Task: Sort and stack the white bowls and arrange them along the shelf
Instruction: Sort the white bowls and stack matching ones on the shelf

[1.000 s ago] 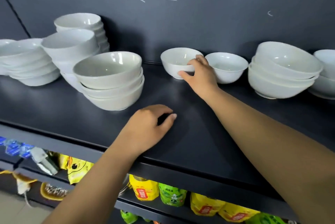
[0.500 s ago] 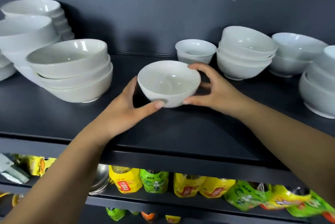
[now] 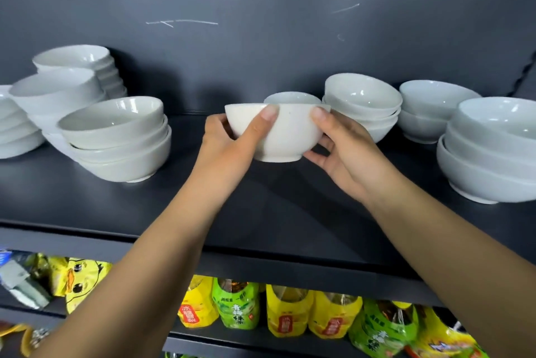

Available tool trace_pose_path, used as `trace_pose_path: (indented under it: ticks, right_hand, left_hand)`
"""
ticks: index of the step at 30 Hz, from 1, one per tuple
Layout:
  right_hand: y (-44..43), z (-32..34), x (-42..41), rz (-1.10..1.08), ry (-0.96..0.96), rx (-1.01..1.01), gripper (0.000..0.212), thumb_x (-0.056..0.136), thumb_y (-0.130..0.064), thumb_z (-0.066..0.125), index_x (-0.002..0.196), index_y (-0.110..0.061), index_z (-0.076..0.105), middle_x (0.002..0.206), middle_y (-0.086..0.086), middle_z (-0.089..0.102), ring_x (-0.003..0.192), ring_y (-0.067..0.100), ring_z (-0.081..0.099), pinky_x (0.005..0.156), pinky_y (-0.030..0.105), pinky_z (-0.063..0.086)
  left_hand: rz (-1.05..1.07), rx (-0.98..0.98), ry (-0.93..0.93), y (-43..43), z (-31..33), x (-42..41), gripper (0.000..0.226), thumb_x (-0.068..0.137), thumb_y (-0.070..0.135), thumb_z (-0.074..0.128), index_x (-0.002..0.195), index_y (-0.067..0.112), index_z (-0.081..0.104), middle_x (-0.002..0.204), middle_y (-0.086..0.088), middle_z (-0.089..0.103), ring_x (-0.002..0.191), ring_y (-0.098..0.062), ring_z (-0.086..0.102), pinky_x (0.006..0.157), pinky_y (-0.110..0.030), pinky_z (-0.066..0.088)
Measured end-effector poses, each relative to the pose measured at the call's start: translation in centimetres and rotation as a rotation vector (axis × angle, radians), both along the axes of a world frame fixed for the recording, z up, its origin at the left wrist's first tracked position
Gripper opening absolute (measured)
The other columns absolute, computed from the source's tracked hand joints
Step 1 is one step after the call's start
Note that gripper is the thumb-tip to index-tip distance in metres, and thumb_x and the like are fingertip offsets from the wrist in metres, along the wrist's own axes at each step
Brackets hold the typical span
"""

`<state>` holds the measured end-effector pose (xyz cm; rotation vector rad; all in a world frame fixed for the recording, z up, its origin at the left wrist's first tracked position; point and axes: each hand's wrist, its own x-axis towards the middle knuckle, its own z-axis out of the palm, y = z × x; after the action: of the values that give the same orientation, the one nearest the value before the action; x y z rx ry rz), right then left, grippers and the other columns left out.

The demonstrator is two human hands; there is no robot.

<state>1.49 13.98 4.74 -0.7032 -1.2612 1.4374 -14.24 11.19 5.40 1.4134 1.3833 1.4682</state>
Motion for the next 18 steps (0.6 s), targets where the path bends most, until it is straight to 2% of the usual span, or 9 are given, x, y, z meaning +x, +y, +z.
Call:
trace_pose_path:
  ticks: [2,5,7,10,11,13,15,16,18]
  right_hand:
    - [-0.7,0.7,0.7,-0.023,-0.005,0.016,0.029,0.068,-0.040,0.060,0.093,-0.025,0.063,0.098,-0.014,0.068,0.100,0.004,0.061,0.084,0.025,0.054]
    - [-1.6,2.0,1.4,-0.081,-0.027,0.034,0.020,0.079,-0.038,0.056,0.094,-0.025,0.061,0.089,-0.018,0.068,0.089,-0.004,0.063,0.075,0.019,0.054]
    - [-2.0,2.4,1.6,-0.125,-0.037,0.038,0.022,0.079,-0.041,0.057,0.094,-0.026,0.061,0.087,-0.020,0.068,0.086,-0.006,0.063,0.079,0.021,0.053]
    - [-2.1,3.2,1.0,-0.147,-0.071,0.055,0.020,0.082,-0.039,0.058,0.097,-0.025,0.061,0.093,-0.017,0.066,0.090,-0.002,0.062,0.087,0.029,0.052]
    - [-2.1,3.6,1.0,-0.140,-0.088,0.067,0.019,0.084,-0.037,0.058,0.097,-0.025,0.061,0.095,-0.015,0.066,0.091,-0.001,0.061,0.088,0.030,0.052]
    - [-1.9,4.9,1.8,-0.125,-0.177,0.112,0.016,0.083,-0.034,0.060,0.094,-0.023,0.061,0.096,-0.012,0.066,0.092,0.002,0.060,0.094,0.034,0.050]
    - [-1.5,6.9,3.8,-0.099,-0.356,0.206,0.031,0.072,-0.040,0.070,0.089,-0.016,0.061,0.092,-0.004,0.063,0.091,0.009,0.058,0.099,0.039,0.044]
    - [-1.3,8.2,5.1,-0.090,-0.462,0.257,0.046,0.060,-0.045,0.078,0.089,-0.012,0.061,0.091,0.000,0.062,0.091,0.011,0.056,0.099,0.040,0.043]
    - [-0.4,10.8,7.6,-0.110,-0.680,0.319,0.075,0.040,-0.047,0.085,0.099,-0.009,0.061,0.094,0.000,0.062,0.095,0.015,0.057,0.093,0.037,0.043]
  left_hand:
    - [0.022,0.011,0.003,-0.2,0.6,0.9,0.081,0.057,0.078,0.058,0.110,0.021,0.038,0.101,0.019,0.048,0.091,0.008,0.050,0.069,-0.013,0.040]
    - [0.033,0.033,0.008,-0.4,0.9,1.7,0.072,0.059,0.071,0.046,0.109,0.020,0.039,0.103,0.016,0.050,0.096,0.003,0.052,0.075,-0.016,0.042]
    - [0.028,0.061,-0.013,-0.9,1.1,2.5,0.069,0.065,0.075,0.044,0.108,0.021,0.038,0.106,0.016,0.048,0.101,-0.001,0.052,0.080,-0.017,0.042]
    - [0.006,0.096,-0.046,-1.3,1.4,3.3,0.042,0.082,0.070,0.033,0.097,0.031,0.041,0.115,0.012,0.047,0.107,-0.002,0.049,0.084,-0.014,0.037]
    - [-0.019,0.107,-0.048,-0.9,1.6,3.1,0.042,0.083,0.071,0.032,0.100,0.035,0.043,0.121,0.011,0.047,0.111,-0.003,0.048,0.092,-0.017,0.037]
    - [-0.094,0.144,-0.041,-0.4,2.1,2.8,0.068,0.072,0.078,0.035,0.119,0.030,0.044,0.130,0.009,0.048,0.120,-0.005,0.048,0.104,-0.029,0.037]
    - [-0.154,0.221,0.017,0.0,3.1,2.9,0.072,0.076,0.074,0.040,0.126,0.021,0.043,0.123,0.009,0.054,0.113,0.005,0.051,0.099,-0.021,0.041]
    - [-0.187,0.278,0.060,0.5,3.5,3.0,0.064,0.083,0.066,0.044,0.124,0.017,0.044,0.118,0.009,0.056,0.106,0.010,0.053,0.092,-0.015,0.042]
    - [-0.269,0.331,0.127,2.0,4.7,3.8,0.053,0.084,0.050,0.050,0.122,0.014,0.044,0.114,0.010,0.056,0.103,0.010,0.054,0.087,-0.011,0.042]
